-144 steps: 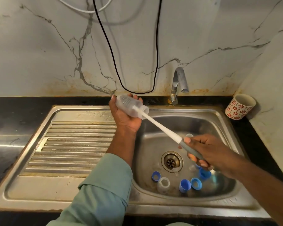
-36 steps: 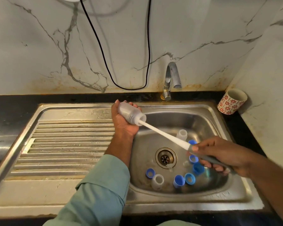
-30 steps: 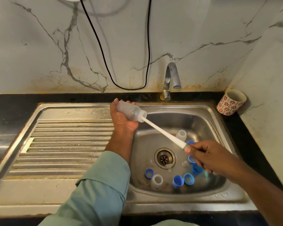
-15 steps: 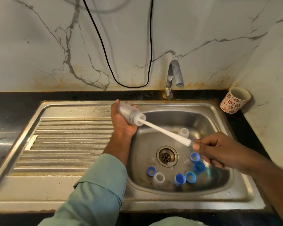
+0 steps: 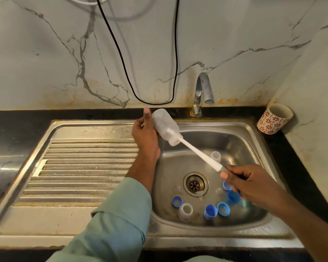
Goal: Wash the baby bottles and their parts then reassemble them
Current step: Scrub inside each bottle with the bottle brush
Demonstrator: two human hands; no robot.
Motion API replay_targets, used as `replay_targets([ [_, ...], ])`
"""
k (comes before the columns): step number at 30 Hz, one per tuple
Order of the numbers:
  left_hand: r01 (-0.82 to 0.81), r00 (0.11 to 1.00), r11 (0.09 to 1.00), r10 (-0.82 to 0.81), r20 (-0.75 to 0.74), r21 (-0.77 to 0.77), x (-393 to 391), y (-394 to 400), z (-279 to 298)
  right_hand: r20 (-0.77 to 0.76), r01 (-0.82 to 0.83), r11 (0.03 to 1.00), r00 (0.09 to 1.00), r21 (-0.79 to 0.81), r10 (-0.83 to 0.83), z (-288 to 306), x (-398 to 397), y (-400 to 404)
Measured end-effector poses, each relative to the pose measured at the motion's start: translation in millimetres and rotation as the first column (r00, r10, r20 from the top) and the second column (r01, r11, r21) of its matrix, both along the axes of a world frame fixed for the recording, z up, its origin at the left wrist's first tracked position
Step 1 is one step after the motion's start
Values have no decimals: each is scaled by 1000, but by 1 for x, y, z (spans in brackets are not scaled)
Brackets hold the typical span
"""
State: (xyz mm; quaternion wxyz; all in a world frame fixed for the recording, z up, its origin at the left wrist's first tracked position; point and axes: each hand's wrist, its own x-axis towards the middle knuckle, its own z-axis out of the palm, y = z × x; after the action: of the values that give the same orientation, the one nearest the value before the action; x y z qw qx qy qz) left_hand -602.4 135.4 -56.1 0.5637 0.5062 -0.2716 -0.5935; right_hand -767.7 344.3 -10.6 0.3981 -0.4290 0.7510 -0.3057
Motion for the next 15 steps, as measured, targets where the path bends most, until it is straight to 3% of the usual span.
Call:
replay_targets([
  [2,5,1000,994,-7,21,112,4,6,-2,-321,-92,996,943,13,91,-11,-3,-1],
  [4,144,987,947,-116,-113,286,12,7,0,-570,-218,969,785,113,243,-15,-3,-2],
  [6,312,914,870,-164,-372,382,16,3,9,-654,-277,942,681,187,330,-15,1,-6],
  [7,351,886,848,-164,-433,397,15,0,12,-658,-298,933,664,204,356,-14,3,-8],
  [9,309,907,842,-120,-404,442,12,0,20,-609,-338,923,698,184,377,-14,6,-10],
  [11,267,880,882,-59,-471,388,9,-2,19,-439,-302,951,847,65,299,-11,6,-7],
  [13,331,743,926,-136,-655,183,11,-1,17,-135,-143,989,981,-39,136,-10,7,-3],
  [15,367,655,930,-271,-706,-17,15,0,17,156,-36,999,987,-9,37,-11,12,2],
])
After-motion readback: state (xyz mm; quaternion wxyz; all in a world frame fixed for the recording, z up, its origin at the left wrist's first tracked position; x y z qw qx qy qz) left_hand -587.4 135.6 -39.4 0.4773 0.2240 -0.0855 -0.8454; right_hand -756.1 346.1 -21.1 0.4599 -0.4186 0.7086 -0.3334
